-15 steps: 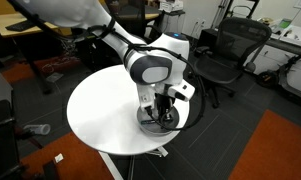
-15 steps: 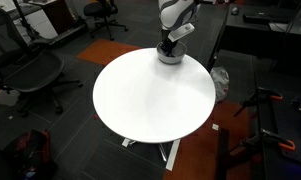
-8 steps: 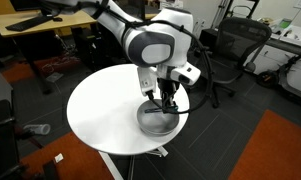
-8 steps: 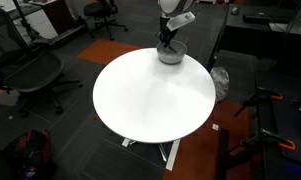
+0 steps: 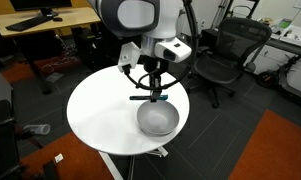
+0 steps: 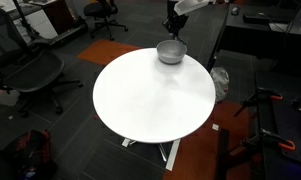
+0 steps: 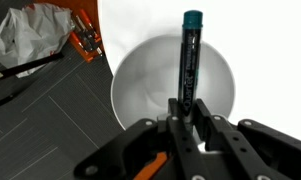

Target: Remove the marker from the grey bowl

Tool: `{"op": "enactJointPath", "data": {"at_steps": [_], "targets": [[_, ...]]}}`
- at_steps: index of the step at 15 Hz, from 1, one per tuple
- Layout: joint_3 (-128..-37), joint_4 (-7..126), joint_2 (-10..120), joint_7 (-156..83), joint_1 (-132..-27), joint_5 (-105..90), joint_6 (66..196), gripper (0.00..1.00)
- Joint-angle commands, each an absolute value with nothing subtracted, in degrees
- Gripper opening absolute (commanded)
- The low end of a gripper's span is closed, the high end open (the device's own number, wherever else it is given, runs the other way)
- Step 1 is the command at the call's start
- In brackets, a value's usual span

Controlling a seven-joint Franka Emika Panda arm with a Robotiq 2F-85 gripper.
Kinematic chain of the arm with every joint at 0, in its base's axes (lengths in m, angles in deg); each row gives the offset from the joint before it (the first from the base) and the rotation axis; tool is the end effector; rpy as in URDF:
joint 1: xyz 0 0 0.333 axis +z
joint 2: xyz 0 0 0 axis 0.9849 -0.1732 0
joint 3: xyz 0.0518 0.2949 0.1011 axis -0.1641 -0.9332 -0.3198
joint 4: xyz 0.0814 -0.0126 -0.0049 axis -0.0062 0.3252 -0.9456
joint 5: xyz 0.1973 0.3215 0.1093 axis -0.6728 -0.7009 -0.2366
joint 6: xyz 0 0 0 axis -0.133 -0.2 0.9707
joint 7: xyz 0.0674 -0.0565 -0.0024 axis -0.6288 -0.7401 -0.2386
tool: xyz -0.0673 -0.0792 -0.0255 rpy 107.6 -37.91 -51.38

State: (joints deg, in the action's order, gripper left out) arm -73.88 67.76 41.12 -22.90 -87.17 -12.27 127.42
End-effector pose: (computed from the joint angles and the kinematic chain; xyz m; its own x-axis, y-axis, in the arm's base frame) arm 0.6291 -0.2106 0.2761 0.8002 -0.5984 0.0388 -0.5994 -0.7962 0.0824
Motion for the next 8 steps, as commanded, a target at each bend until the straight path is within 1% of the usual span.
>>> {"op": "enactJointPath", "data": {"at_steps": [1, 8], "targets": [[-72.72, 78.95, 50.31, -15.46, -84.92, -11.59, 128.04, 0.05], [-72.2, 92.42, 59.86, 4.22, -82.46, -10.4, 131.16, 0.05]]}}
